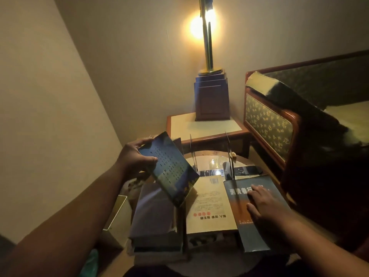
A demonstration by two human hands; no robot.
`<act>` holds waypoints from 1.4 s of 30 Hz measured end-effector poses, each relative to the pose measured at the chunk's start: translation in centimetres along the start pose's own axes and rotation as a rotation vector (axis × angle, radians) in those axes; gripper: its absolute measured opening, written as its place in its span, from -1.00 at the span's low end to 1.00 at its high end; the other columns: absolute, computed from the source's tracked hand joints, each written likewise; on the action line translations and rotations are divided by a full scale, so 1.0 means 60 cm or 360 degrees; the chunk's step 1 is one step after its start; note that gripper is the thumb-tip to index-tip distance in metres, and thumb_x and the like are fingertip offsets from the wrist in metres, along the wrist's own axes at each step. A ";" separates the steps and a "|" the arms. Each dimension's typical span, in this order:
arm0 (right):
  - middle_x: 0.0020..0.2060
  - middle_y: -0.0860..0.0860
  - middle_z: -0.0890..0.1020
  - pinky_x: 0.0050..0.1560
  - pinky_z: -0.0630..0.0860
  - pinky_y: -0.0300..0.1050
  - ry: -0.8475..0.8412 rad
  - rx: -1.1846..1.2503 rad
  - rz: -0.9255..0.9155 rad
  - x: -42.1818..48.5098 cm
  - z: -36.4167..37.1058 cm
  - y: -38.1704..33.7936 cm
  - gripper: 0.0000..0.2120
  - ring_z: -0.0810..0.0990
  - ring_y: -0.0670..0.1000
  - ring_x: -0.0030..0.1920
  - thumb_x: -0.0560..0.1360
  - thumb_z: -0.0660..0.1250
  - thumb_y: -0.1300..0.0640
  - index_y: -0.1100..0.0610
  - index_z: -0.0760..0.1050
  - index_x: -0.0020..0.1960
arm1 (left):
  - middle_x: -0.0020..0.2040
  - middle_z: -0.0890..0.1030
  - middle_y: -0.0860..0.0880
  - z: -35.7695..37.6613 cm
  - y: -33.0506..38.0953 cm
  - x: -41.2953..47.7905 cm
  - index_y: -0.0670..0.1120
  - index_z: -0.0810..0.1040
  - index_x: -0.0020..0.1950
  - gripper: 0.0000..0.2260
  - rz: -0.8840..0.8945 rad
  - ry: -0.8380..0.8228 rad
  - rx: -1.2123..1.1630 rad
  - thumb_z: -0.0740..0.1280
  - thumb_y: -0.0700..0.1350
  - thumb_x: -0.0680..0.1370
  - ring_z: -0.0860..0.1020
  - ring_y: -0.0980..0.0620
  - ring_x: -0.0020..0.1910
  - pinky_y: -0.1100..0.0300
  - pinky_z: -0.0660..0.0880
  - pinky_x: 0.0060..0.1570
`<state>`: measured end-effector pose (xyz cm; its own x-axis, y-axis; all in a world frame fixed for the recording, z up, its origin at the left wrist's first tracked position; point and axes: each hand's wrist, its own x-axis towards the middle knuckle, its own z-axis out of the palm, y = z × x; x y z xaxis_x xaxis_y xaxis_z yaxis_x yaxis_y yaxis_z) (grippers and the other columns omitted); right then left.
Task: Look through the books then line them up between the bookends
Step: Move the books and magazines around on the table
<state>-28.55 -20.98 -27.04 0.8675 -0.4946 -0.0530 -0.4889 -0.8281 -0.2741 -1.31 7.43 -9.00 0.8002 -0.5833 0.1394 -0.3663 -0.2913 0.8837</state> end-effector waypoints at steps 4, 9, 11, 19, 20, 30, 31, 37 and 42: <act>0.61 -0.02 0.07 0.55 -0.02 -0.03 -0.0013 0.0011 0.0026 -0.003 -0.001 -0.002 -0.43 -0.03 0.03 0.61 0.65 0.13 -0.16 -0.03 0.10 0.59 | 0.22 0.53 -0.08 0.001 -0.010 0.032 -0.05 0.50 0.38 -0.33 0.0027 0.0124 0.0084 0.57 -0.30 0.30 0.60 -0.16 0.08 0.00 0.66 -0.18; 0.62 -0.05 0.02 0.55 -0.08 -0.06 -0.0042 0.0005 0.0061 -0.001 -0.008 -0.006 -0.41 -0.06 0.00 0.61 0.66 0.10 -0.17 -0.04 0.03 0.61 | 0.30 0.54 -0.05 0.012 -0.020 0.093 -0.03 0.47 0.42 -0.34 0.0106 0.0295 0.0236 0.53 -0.24 0.34 0.55 -0.09 0.19 0.01 0.60 0.10; 0.62 -0.07 -0.02 0.54 -0.09 -0.07 -0.0066 -0.0025 0.0064 -0.001 -0.010 -0.007 -0.40 -0.09 0.00 0.61 0.67 0.07 -0.18 -0.04 -0.02 0.62 | 0.33 0.53 -0.03 0.019 -0.022 0.114 -0.01 0.44 0.45 -0.35 0.0165 0.0335 0.0379 0.50 -0.20 0.37 0.54 -0.03 0.22 0.08 0.57 0.15; 0.62 -0.08 -0.04 0.56 -0.10 -0.05 -0.0097 0.0026 0.0064 0.003 -0.003 0.005 -0.38 -0.12 -0.04 0.61 0.64 0.02 -0.23 -0.06 -0.03 0.62 | 0.32 0.55 -0.10 0.058 -0.048 0.170 -0.05 0.39 0.48 -0.38 0.0425 0.0368 0.0916 0.43 -0.22 0.42 0.56 -0.07 0.22 0.23 0.50 0.12; 0.62 -0.07 -0.04 0.56 -0.10 -0.05 -0.0095 0.0010 0.0061 0.002 -0.003 0.004 -0.38 -0.12 -0.04 0.61 0.65 0.01 -0.24 -0.06 -0.04 0.62 | 0.28 0.57 -0.12 0.063 -0.053 0.171 -0.07 0.38 0.48 -0.38 0.0460 0.0371 0.0976 0.42 -0.24 0.43 0.58 -0.09 0.17 0.21 0.52 0.08; 0.62 -0.04 0.02 0.53 -0.13 -0.07 -0.0056 -0.0028 0.0095 -0.003 0.001 -0.009 -0.41 -0.07 0.00 0.61 0.66 0.09 -0.17 -0.03 0.04 0.61 | 0.23 0.52 -0.18 0.083 -0.116 0.147 -0.08 0.41 0.45 -0.43 0.0362 0.0390 0.1569 0.41 -0.10 0.44 0.44 -0.25 0.10 -0.03 0.43 -0.03; 0.62 -0.03 0.03 0.53 -0.13 -0.06 -0.0050 -0.0034 0.0091 -0.001 0.002 -0.009 -0.41 -0.07 0.01 0.61 0.65 0.09 -0.17 -0.02 0.05 0.61 | 0.25 0.50 -0.18 0.085 -0.119 0.144 -0.08 0.39 0.45 -0.43 0.0351 0.0372 0.1633 0.41 -0.07 0.45 0.42 -0.25 0.12 -0.04 0.42 -0.03; 0.62 0.00 0.04 0.52 -0.17 -0.05 -0.0070 -0.0057 0.0086 0.000 0.002 -0.012 -0.40 -0.07 0.03 0.61 0.65 0.11 -0.16 0.00 0.06 0.61 | 0.27 0.43 -0.23 0.090 -0.132 0.125 -0.12 0.37 0.45 -0.41 0.0354 0.0317 0.1830 0.43 -0.05 0.45 0.37 -0.25 0.17 -0.07 0.44 -0.01; 0.56 0.02 0.23 0.55 0.13 0.02 -0.0031 -0.0043 0.0015 0.019 -0.024 -0.047 -0.45 0.14 0.06 0.57 0.60 0.29 -0.06 0.01 0.23 0.53 | 0.28 0.40 -0.21 0.082 -0.131 0.130 -0.10 0.35 0.47 -0.40 0.0350 0.0279 0.1820 0.41 0.00 0.46 0.35 -0.23 0.21 -0.05 0.41 0.05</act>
<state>-26.30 -19.60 -24.97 0.8643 -0.4974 -0.0740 -0.4991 -0.8304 -0.2476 5.46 1.42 -17.07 0.6882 -0.6197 0.3774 -0.6462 -0.7600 -0.0697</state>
